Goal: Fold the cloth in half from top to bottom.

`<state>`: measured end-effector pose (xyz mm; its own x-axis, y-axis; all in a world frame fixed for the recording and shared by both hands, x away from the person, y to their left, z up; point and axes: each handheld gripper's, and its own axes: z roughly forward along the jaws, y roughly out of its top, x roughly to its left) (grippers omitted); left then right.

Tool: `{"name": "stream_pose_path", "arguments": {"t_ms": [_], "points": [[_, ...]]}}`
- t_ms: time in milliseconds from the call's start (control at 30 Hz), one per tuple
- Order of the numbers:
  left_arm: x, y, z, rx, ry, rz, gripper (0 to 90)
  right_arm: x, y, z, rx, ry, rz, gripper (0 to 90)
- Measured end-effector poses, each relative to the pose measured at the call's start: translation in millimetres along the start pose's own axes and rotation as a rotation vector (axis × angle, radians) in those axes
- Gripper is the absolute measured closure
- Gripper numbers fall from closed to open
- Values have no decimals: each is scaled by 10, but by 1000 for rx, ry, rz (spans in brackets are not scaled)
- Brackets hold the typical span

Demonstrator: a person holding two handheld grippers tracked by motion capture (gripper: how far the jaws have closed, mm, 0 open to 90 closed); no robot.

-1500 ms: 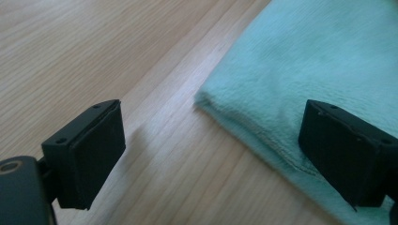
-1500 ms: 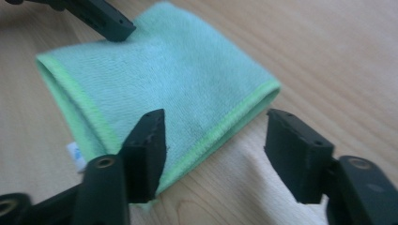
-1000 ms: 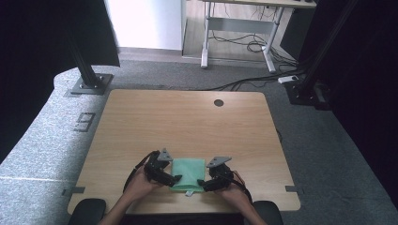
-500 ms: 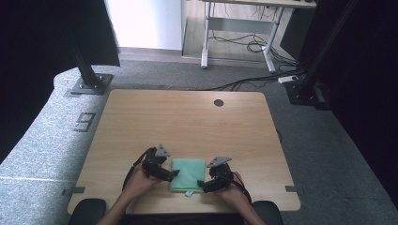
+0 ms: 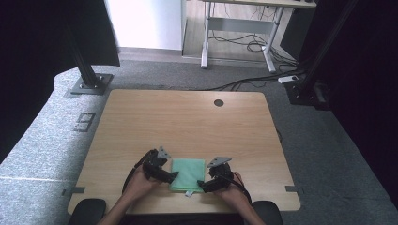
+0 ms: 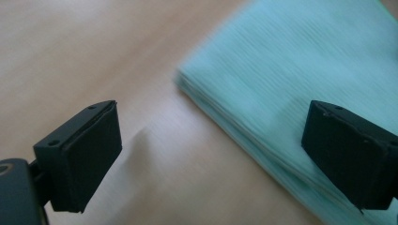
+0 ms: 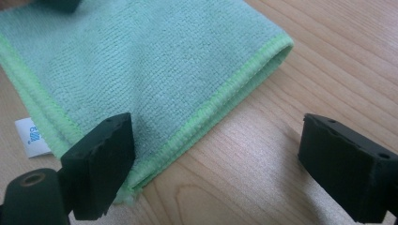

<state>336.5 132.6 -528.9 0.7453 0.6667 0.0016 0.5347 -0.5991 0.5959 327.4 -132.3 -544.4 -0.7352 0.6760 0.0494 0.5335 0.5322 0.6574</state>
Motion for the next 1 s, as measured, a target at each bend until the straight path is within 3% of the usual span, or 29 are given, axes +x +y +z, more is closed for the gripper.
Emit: {"name": "stream_pose_path", "arguments": {"t_ms": [100,267,467,1000], "points": [[-71,-92,-28,8,8,17,54,1,-1,1,-1,-2,2,104],[-38,-99,42,6,17,11,16,3,-6,3,-5,-7,3,100],[80,-105,102,-34,14,-49,0,-39,20,36,-17,-16,4,100],[413,82,310,-95,42,-105,0,-370,226,223,-46,-64,60,95]]}}
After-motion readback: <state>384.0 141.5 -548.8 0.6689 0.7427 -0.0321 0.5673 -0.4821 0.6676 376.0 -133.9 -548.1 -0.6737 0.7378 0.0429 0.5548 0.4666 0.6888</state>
